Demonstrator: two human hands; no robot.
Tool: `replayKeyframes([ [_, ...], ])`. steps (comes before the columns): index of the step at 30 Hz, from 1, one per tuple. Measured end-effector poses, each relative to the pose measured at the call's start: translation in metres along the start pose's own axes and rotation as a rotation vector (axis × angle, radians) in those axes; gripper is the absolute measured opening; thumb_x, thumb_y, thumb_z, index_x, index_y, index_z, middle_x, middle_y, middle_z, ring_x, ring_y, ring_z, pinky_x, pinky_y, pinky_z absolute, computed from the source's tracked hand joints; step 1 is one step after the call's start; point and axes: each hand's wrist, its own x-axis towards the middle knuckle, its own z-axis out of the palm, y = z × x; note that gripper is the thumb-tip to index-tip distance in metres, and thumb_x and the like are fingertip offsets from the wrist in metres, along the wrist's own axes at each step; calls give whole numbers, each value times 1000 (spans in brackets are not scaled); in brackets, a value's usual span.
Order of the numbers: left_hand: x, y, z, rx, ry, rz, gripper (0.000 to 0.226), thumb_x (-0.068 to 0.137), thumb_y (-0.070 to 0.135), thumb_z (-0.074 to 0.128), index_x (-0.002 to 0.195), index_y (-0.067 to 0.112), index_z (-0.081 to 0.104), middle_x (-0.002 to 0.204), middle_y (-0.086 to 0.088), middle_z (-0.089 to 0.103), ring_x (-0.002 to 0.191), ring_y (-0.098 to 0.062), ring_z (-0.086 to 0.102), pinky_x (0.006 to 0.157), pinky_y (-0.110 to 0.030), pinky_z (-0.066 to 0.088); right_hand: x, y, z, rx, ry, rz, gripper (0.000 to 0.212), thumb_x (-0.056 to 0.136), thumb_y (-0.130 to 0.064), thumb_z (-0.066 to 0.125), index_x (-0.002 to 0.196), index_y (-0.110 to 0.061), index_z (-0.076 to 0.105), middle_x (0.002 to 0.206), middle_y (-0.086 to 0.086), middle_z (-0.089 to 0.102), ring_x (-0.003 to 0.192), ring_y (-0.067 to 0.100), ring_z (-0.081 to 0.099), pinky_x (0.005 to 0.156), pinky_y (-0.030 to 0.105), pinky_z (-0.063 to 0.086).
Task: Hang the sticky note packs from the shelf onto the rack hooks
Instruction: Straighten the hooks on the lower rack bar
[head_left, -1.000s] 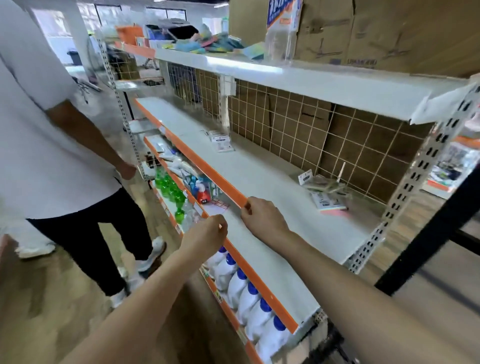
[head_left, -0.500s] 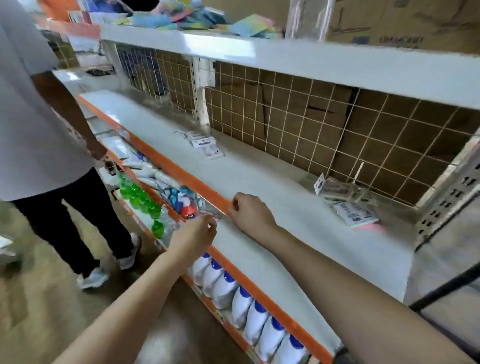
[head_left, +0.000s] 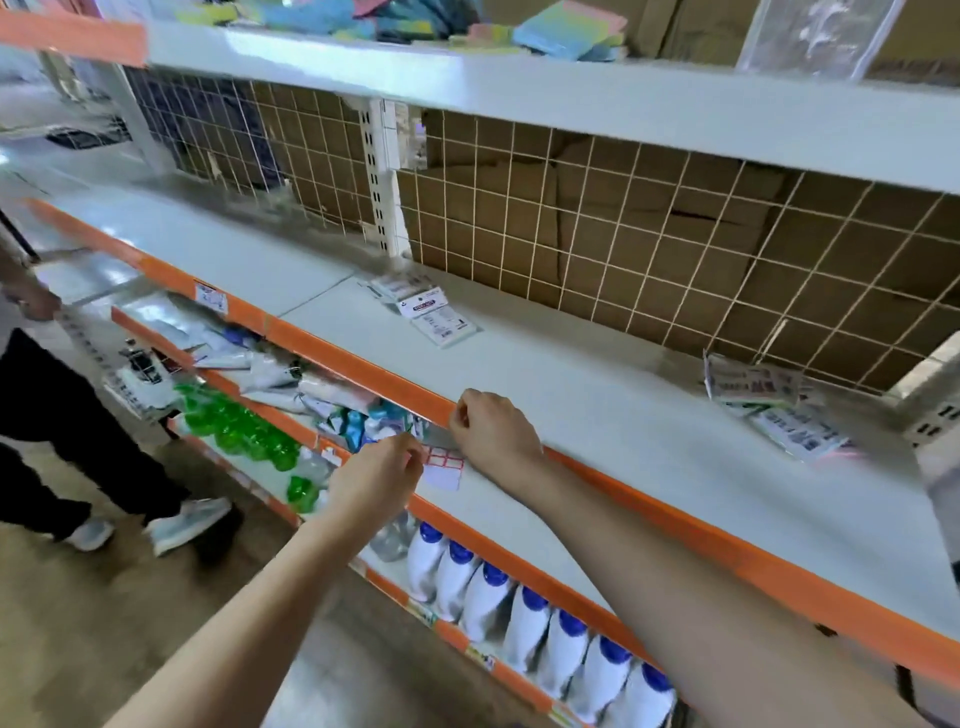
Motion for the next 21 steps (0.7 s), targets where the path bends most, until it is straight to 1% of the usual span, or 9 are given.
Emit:
replayKeyframes([
  [1, 5, -5, -1, -2, -8, -9, 22, 97, 23, 38, 94, 26, 59, 82, 6, 61, 67, -13, 57, 54, -25, 45, 6, -4, 4, -8, 1, 2, 21, 96, -24, 43, 97, -7, 56, 101, 14, 61, 93, 32, 57, 71, 35, 42],
  [3, 19, -14, -4, -17, -7, -22, 22, 96, 21, 36, 91, 26, 57, 79, 3, 60, 65, -14, 57, 51, -25, 42, 20, -10, 12, -19, 3, 8, 22, 96, -23, 43, 99, -6, 57, 103, 14, 61, 95, 32, 57, 74, 36, 43],
  [6, 42, -22, -6, -44, 34, -23, 25, 95, 19, 36, 96, 25, 59, 76, 7, 56, 57, -4, 48, 44, -24, 30, 47, -15, 21, -15, 5, 40, 21, 95, -21, 43, 100, -7, 58, 105, 13, 60, 99, 31, 56, 79, 36, 45],
  [8, 61, -27, -8, -65, 57, -20, 23, 95, 18, 37, 97, 26, 58, 82, 7, 59, 56, -2, 45, 45, -24, 29, 69, -15, 27, -19, 8, 51, 21, 95, -20, 44, 102, -7, 59, 107, 14, 59, 102, 31, 56, 83, 37, 46],
  [9, 71, -30, -8, -78, 63, -9, 23, 95, 17, 37, 97, 27, 58, 87, 5, 63, 60, -6, 50, 48, -25, 33, 80, -15, 30, -22, 10, 53, 21, 94, -20, 45, 103, -7, 59, 109, 14, 59, 103, 32, 55, 84, 36, 45],
  [11, 92, -36, -9, -118, 72, 19, 25, 93, 15, 39, 102, 24, 60, 100, 1, 66, 80, -17, 60, 61, -29, 44, 103, -15, 35, -20, 14, 71, 22, 93, -20, 47, 106, -8, 59, 113, 15, 57, 108, 34, 53, 86, 36, 42],
  [13, 114, -42, -12, -146, 89, 40, 26, 93, 14, 41, 108, 22, 60, 108, -2, 65, 97, -23, 59, 72, -32, 46, 126, -14, 40, -15, 19, 96, 25, 93, -20, 47, 113, -8, 58, 121, 15, 54, 114, 33, 48, 92, 36, 39],
  [18, 169, -55, -23, -133, 180, 81, 33, 91, 7, 44, 117, 21, 59, 116, -4, 61, 109, -24, 54, 77, -33, 44, 174, -9, 50, -93, 3, 82, 39, 95, -22, 45, 129, -3, 49, 133, 15, 43, 127, 32, 35, 106, 37, 30],
  [21, 196, -65, -29, -140, 204, 80, 40, 89, 2, 44, 121, 22, 56, 121, -4, 57, 116, -24, 48, 77, -35, 43, 197, -7, 56, -158, 23, 102, 43, 95, -29, 46, 129, -3, 47, 133, 16, 44, 126, 32, 37, 106, 38, 30],
])
